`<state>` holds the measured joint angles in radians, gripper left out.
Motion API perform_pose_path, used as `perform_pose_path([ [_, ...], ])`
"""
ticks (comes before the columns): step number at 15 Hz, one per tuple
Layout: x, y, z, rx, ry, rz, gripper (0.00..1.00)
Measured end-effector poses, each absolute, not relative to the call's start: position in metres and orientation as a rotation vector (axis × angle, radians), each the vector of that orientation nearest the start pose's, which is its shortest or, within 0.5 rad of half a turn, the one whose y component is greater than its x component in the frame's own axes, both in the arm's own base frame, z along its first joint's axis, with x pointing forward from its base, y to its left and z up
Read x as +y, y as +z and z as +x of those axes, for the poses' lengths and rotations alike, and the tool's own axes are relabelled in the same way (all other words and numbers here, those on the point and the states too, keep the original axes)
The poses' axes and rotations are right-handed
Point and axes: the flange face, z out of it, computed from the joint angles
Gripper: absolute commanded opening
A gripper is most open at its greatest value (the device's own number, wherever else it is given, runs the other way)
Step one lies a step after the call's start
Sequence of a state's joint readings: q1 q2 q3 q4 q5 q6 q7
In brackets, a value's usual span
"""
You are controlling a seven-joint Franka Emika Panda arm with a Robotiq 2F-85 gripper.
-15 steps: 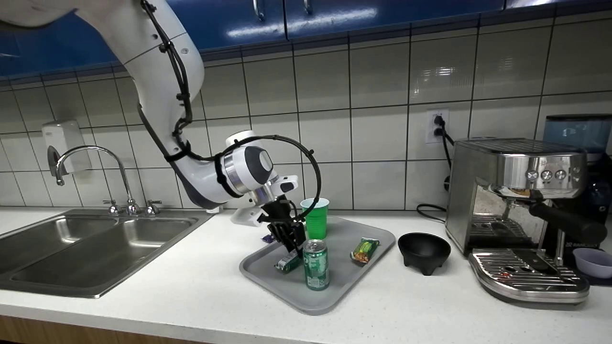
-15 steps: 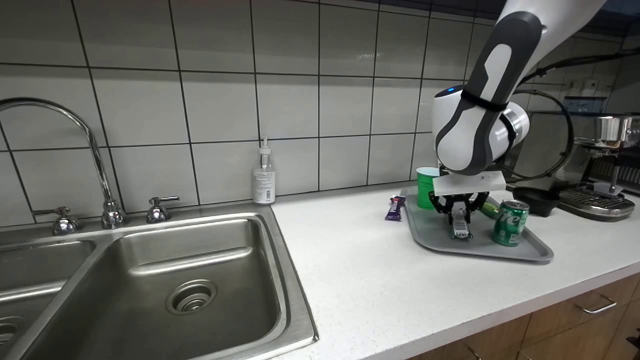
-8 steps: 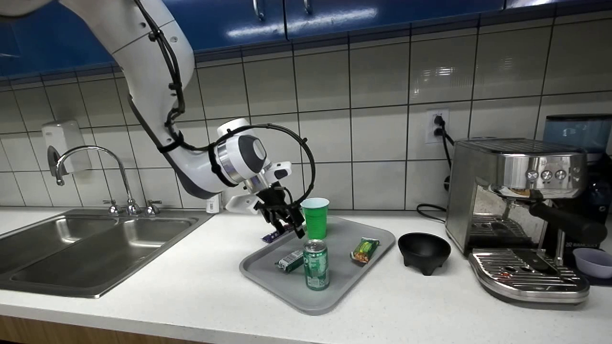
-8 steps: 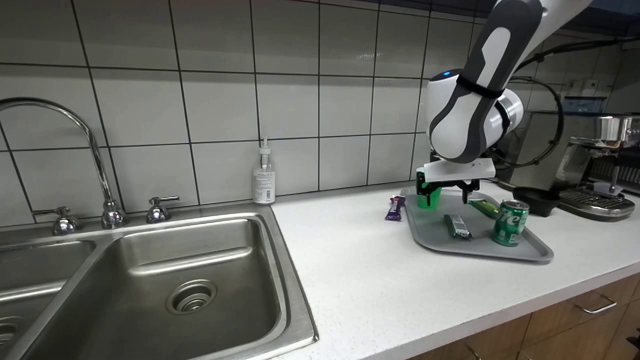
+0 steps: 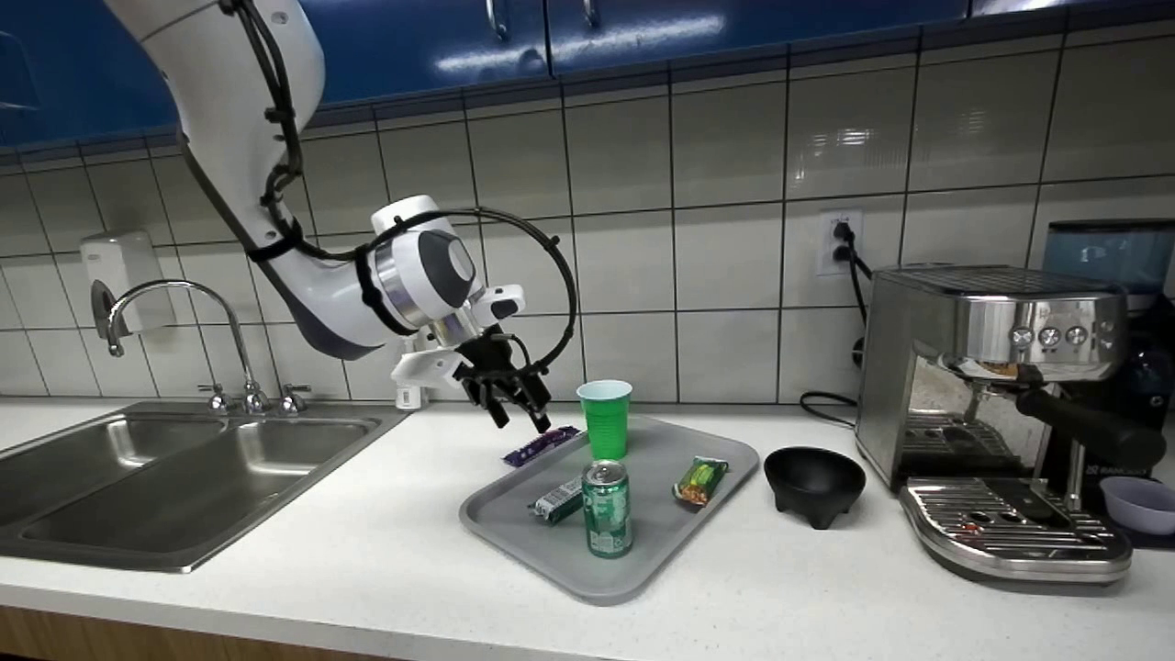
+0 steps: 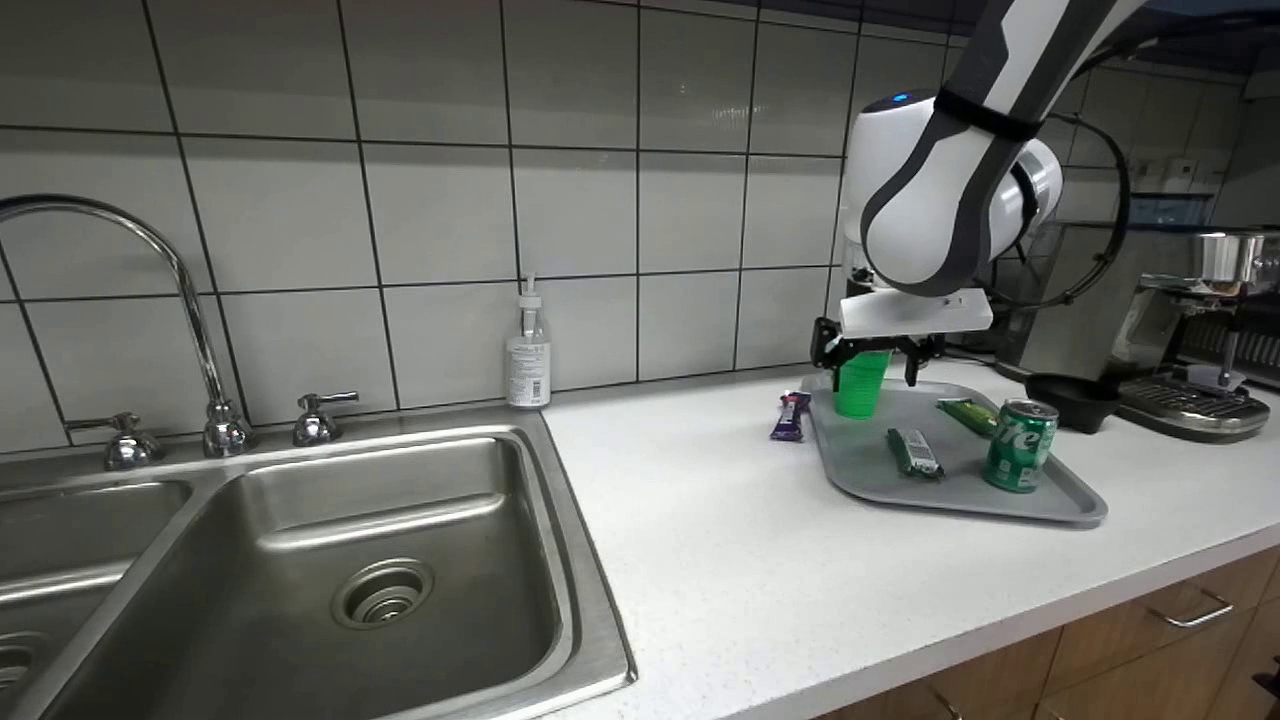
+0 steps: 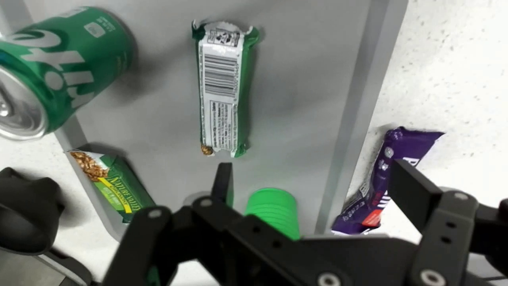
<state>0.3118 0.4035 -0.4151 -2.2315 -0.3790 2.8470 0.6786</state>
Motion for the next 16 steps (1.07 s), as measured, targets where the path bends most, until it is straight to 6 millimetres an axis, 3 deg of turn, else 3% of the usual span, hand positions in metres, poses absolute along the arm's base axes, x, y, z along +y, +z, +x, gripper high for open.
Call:
perform_pose_path([
  [9, 0.007, 0.245, 0.492, 0.288, -0.404, -3.276, 1.0],
  [16, 0.008, 0.267, 0.438, 0.077, -0.273, -3.236, 1.0],
])
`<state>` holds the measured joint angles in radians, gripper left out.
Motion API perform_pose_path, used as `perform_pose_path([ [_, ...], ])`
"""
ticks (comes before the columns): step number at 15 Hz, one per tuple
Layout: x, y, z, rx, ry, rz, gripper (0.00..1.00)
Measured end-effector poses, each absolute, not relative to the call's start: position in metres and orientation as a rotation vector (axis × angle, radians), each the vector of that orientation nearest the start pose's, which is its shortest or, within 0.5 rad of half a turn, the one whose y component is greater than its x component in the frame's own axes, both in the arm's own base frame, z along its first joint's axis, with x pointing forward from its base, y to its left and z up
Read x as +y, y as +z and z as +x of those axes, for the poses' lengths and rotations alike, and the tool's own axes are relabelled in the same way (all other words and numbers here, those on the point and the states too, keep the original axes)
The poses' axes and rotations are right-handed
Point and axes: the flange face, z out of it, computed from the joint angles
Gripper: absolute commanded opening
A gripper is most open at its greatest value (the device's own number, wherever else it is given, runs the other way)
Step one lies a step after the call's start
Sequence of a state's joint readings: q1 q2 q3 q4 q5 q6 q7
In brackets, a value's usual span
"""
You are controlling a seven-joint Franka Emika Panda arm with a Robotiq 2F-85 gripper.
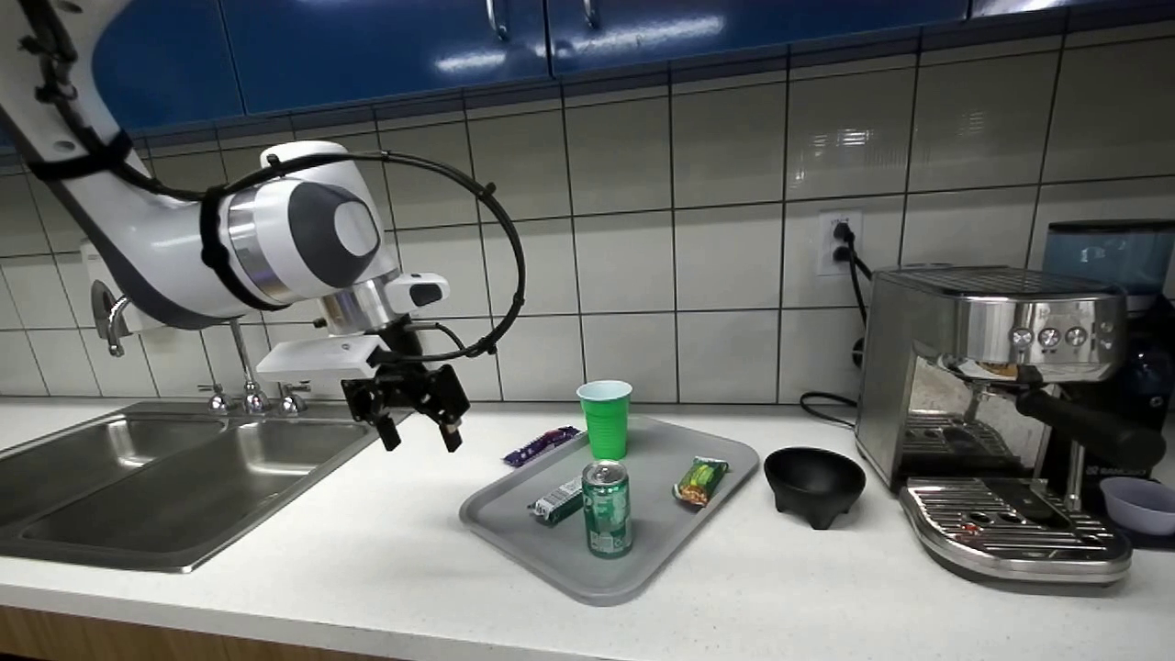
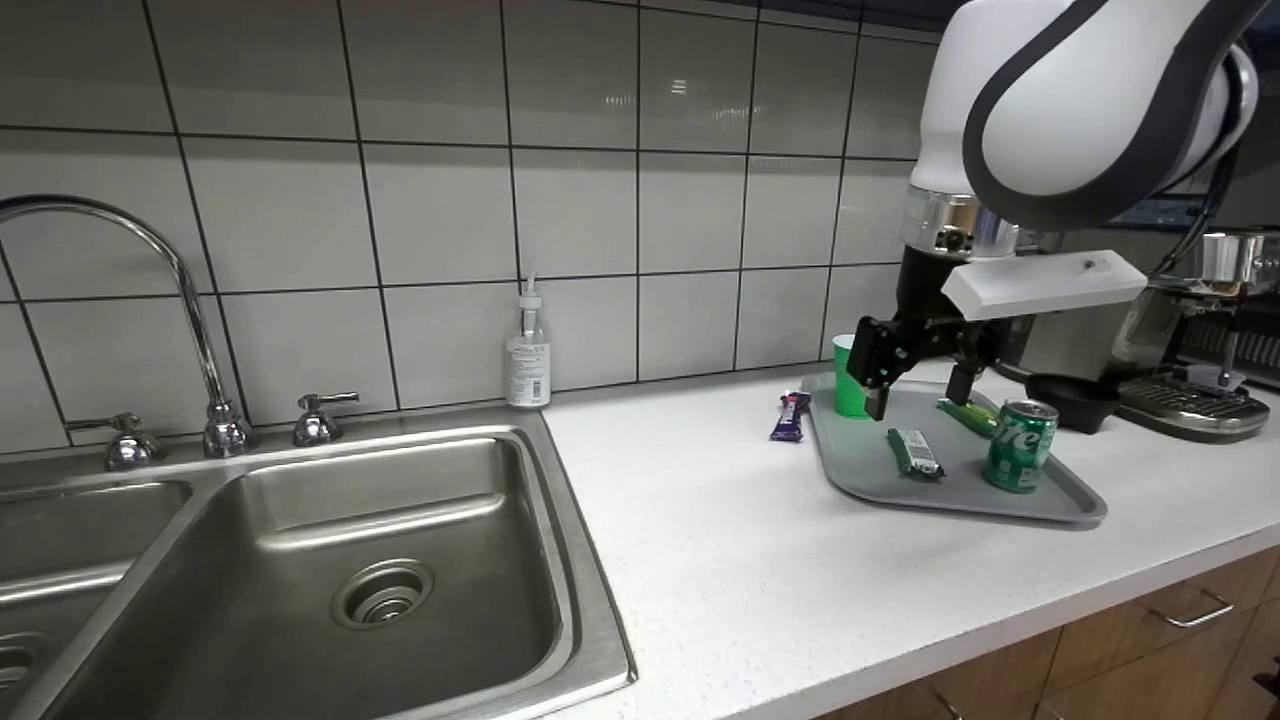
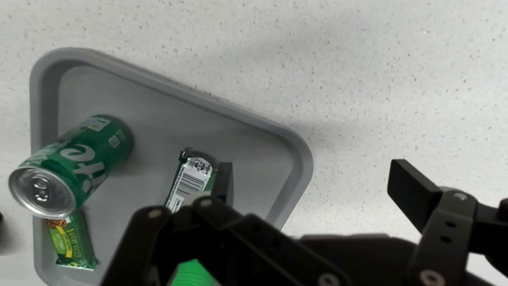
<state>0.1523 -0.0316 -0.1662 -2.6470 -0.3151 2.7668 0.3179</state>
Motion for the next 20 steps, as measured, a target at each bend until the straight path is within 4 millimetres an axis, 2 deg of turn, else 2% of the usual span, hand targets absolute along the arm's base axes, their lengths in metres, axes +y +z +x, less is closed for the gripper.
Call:
perform_pose_path([
  [4, 0.01, 0.282, 0.419, 0.037, -0.239, -3.213, 1.0],
  [9, 0.025, 0.3, 0.404, -0.01, -0.24, -3.177, 1.0],
  [13, 0.033, 0.31, 0.399, -0.035, -0.231, -3.178, 1.0],
  [20, 0.033, 0.31, 0.398, -0.034, -0.219, -3.184, 1.0],
])
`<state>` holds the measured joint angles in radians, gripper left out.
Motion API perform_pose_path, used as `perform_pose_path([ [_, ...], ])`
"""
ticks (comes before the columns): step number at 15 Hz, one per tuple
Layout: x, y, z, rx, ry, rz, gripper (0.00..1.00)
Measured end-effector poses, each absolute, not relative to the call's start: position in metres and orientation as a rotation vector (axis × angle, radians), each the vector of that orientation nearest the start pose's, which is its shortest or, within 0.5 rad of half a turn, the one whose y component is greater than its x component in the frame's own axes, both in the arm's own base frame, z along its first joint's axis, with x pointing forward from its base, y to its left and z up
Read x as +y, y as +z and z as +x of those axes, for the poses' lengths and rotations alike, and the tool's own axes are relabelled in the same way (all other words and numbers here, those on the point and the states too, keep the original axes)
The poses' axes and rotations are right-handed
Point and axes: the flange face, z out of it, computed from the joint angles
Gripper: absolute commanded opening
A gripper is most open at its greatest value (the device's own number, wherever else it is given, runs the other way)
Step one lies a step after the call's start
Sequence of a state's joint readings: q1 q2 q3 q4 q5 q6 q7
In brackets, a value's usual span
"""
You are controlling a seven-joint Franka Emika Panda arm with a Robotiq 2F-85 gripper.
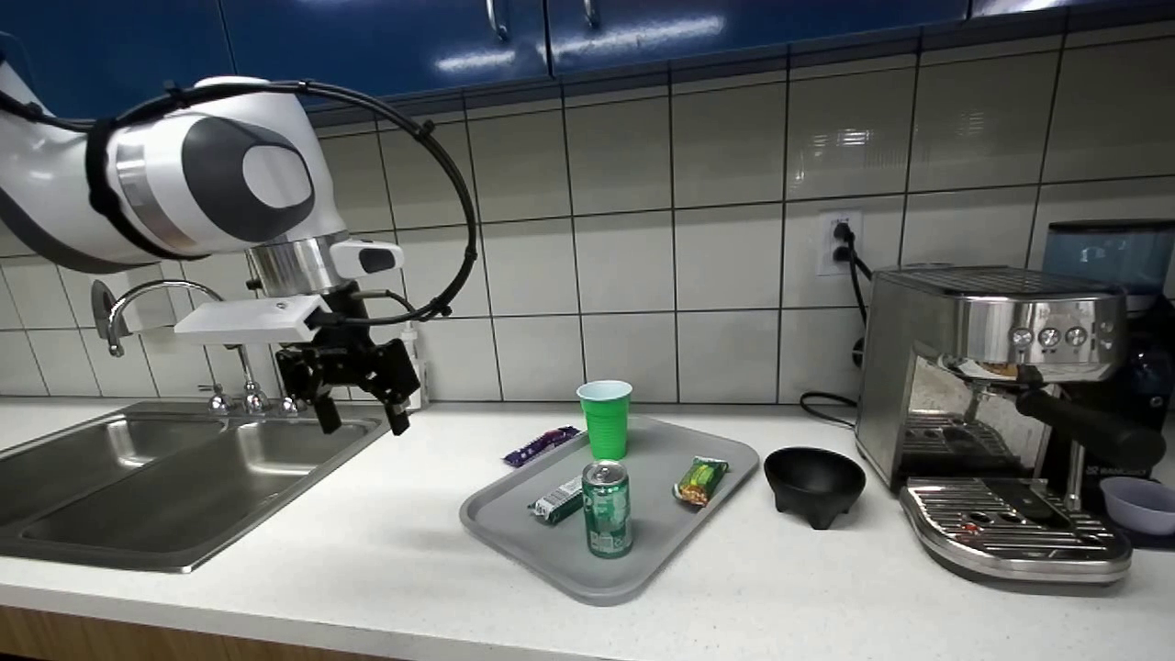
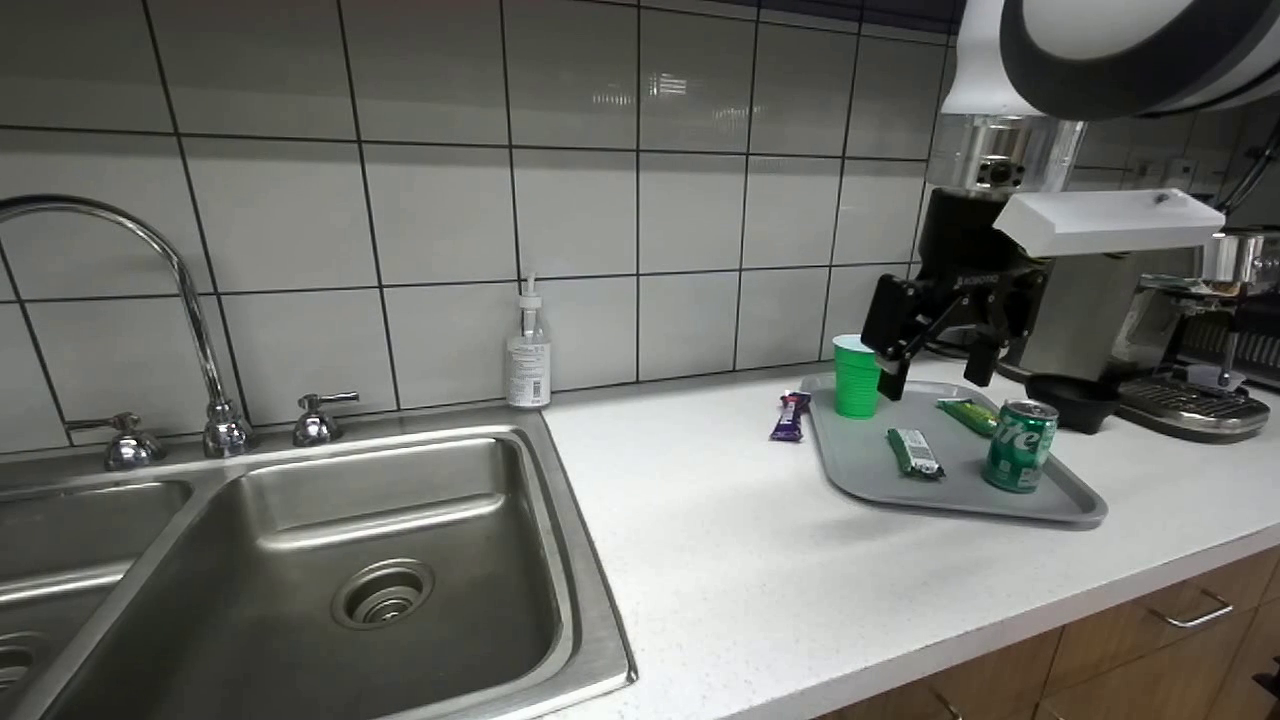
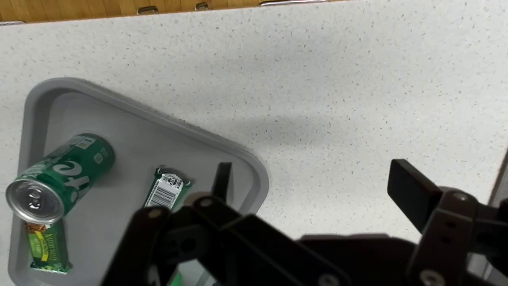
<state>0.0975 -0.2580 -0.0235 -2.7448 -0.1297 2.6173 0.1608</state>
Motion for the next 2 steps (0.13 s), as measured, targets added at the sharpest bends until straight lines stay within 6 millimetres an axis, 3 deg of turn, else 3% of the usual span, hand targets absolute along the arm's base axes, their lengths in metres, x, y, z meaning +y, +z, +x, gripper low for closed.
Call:
perform_pose_path([
  [2, 0.0329, 0.3105, 0.3981, -0.034, -0.219, -3.184, 1.0],
])
